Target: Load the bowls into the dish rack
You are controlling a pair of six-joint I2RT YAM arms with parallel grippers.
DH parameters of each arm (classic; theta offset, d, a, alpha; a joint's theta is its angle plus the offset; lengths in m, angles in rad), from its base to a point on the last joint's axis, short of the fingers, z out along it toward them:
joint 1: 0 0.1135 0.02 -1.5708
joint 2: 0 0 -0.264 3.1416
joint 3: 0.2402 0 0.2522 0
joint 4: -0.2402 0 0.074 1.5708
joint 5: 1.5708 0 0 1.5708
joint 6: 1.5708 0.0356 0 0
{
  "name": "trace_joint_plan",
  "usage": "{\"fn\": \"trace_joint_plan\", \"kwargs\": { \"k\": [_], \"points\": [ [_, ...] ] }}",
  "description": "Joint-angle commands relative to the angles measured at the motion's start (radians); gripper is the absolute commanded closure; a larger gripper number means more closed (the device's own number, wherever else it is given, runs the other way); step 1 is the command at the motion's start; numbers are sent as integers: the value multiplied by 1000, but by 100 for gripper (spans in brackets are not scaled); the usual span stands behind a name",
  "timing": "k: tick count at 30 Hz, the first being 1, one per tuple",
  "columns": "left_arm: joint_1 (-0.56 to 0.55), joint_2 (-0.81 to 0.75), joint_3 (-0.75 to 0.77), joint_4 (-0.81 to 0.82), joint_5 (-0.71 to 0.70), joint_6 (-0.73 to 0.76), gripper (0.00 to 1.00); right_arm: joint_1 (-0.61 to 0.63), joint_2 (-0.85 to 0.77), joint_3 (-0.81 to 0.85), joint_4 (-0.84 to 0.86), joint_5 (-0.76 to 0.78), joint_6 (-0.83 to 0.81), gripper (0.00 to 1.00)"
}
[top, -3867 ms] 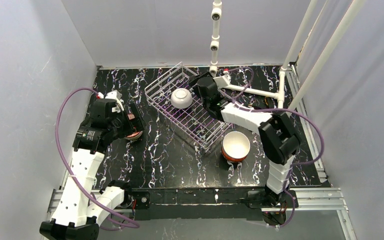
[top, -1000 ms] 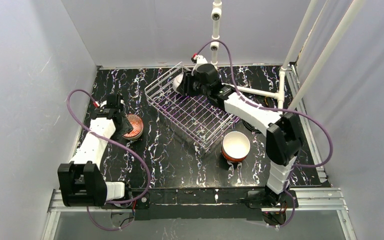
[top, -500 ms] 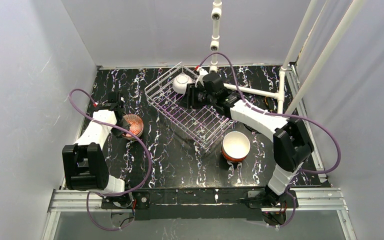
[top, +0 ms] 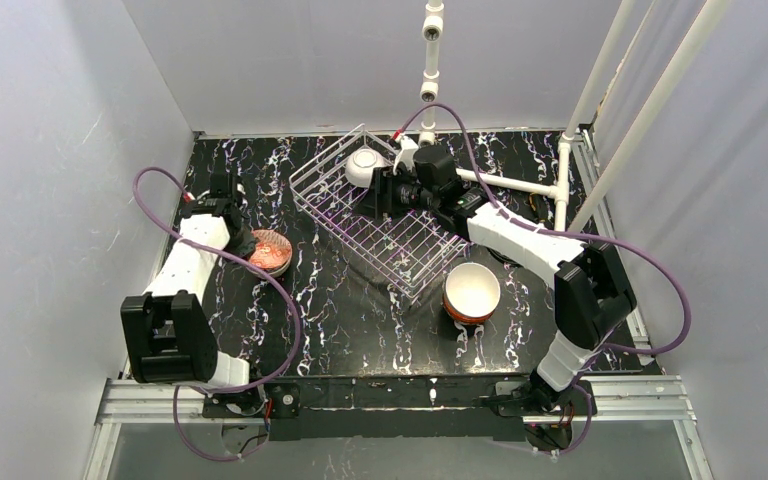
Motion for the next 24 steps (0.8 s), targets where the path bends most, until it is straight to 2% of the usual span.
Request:
{"fn": "trace_joint_plan", "kwargs": {
  "k": [1, 6, 11, 14, 17, 21, 24],
  "points": [
    [4, -71, 100, -56, 107, 73, 100, -2, -46, -17, 141, -141, -69, 36],
    [5, -150, 174, -115, 172, 123, 100, 7, -11, 23, 303, -332, -43, 29],
    [4, -223, 201, -156, 297, 172, 100, 82, 33, 81, 377, -422, -96, 26],
    [4, -260, 205, -186, 395, 207, 100, 170, 51, 128, 303, -374, -247, 26],
    [4, -300, 185, -208, 454, 220, 100, 260, 52, 137, 244, -270, -482, 26],
    [4, -357, 126, -213, 517, 226, 100, 329, 62, 117, 293, -228, -627, 25],
    [4, -383, 88, -223, 546, 239, 100, 361, 103, 176, 198, -210, -741, 29]
  ]
}}
